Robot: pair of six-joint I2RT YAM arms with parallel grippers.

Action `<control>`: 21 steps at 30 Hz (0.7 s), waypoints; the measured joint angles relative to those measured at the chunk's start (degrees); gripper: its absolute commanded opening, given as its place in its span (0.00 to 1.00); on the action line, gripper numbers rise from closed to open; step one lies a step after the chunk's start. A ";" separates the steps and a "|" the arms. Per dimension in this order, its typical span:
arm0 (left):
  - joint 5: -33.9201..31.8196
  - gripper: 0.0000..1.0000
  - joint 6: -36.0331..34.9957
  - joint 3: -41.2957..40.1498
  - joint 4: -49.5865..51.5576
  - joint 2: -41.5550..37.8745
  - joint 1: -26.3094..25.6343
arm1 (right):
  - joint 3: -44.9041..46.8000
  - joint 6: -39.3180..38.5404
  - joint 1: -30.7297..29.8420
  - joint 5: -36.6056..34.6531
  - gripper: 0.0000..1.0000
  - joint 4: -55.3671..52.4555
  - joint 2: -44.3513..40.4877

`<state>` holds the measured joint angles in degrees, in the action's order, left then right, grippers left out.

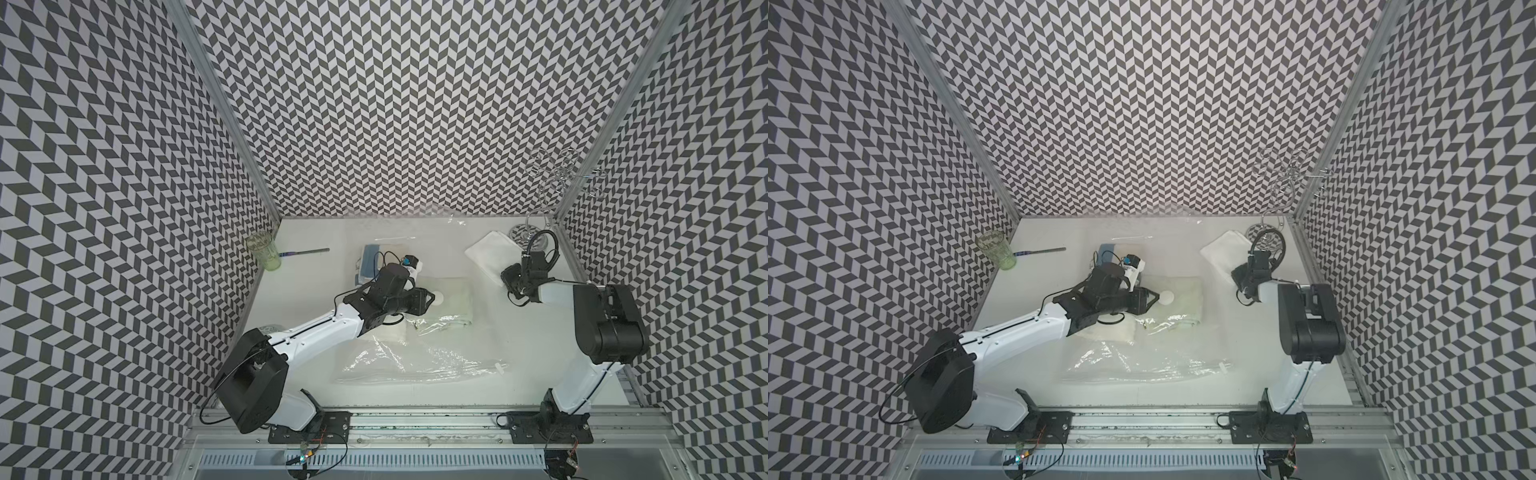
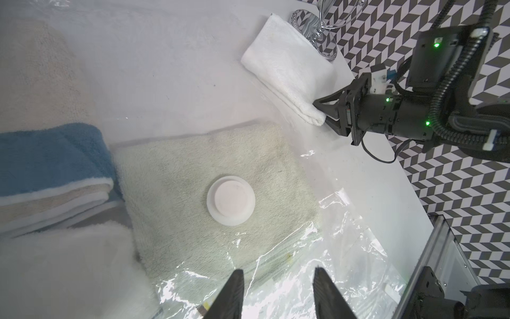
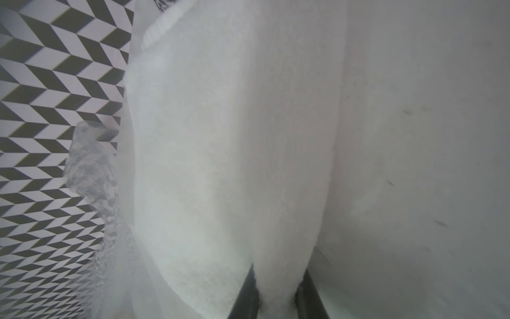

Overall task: Place the folded towel into the vacuum bag
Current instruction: Pick up the towel from the center of the board.

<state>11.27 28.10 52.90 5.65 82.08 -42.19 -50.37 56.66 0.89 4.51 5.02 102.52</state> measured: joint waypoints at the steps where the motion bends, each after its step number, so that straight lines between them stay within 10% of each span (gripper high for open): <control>1: 0.02 0.44 0.02 -0.13 0.02 -0.39 0.26 | 0.48 -0.66 0.04 -0.22 0.12 -0.76 -1.49; 21: 0.66 0.44 2.49 -0.17 0.20 -2.40 0.98 | -11.67 -18.75 -7.80 0.46 0.00 -19.98 -22.95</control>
<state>11.92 30.59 52.73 5.85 79.68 -41.21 -62.04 37.91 -6.92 4.97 -14.96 79.57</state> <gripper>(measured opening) 0.442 0.099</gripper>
